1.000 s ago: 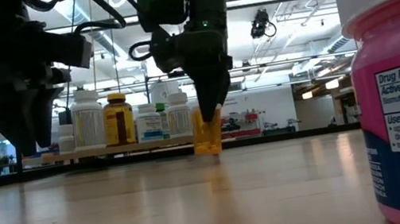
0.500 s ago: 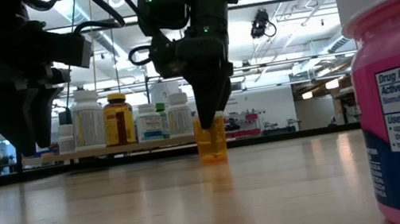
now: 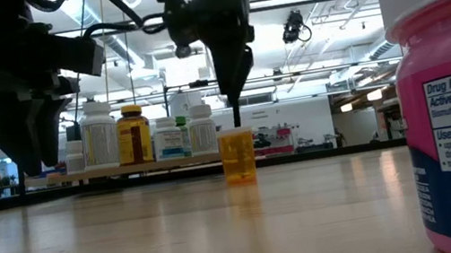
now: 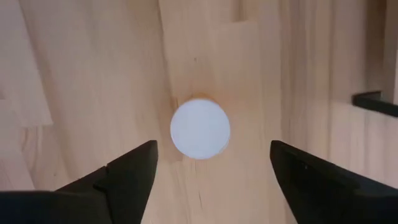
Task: Pick and place medicine bottles onto shelf by color
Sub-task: Put the orange pill bottle on the shelf
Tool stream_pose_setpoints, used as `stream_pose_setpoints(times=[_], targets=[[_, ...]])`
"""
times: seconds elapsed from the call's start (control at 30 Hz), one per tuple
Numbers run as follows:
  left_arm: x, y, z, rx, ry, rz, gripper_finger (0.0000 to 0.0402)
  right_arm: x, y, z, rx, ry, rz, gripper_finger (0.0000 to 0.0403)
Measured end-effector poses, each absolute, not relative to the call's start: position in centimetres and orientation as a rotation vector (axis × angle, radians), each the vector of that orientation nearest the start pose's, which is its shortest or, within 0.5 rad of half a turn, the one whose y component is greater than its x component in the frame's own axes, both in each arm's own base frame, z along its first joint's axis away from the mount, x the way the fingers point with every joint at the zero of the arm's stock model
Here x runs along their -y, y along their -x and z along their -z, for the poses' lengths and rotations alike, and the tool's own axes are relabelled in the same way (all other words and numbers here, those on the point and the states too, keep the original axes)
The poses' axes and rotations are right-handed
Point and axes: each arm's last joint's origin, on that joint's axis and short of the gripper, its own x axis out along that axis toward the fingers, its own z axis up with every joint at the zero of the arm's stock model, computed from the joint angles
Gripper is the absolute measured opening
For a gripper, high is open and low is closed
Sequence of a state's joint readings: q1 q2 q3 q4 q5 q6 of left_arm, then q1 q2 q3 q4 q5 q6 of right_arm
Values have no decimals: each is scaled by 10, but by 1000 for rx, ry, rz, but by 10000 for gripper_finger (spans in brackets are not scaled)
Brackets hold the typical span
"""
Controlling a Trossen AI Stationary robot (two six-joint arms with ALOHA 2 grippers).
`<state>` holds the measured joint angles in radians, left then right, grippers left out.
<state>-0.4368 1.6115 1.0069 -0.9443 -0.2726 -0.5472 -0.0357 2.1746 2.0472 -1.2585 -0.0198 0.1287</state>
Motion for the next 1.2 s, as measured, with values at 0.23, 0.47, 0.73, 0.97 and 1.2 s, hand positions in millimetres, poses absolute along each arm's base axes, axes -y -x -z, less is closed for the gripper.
stream_pose_setpoints(times=[0.23, 0.47, 0.73, 0.97, 1.2], targets=[[107, -247, -182, -1411, -79, -272, 172, 7, -438, -241, -1401, -120, 79, 218], [107, -247, -182, -1408, -78, -271, 172, 10, -435, -231, -1435, -105, 52, 43], [107, -248, -182, -1399, -65, -276, 172, 17, -440, -232, -1378, -164, -37, 16], [107, -248, -182, -1397, -62, -278, 172, 17, -437, -217, -1410, -187, -59, 10], [107, -249, -182, -1392, -58, -276, 172, 18, -431, -199, -1434, -221, -95, 7]])
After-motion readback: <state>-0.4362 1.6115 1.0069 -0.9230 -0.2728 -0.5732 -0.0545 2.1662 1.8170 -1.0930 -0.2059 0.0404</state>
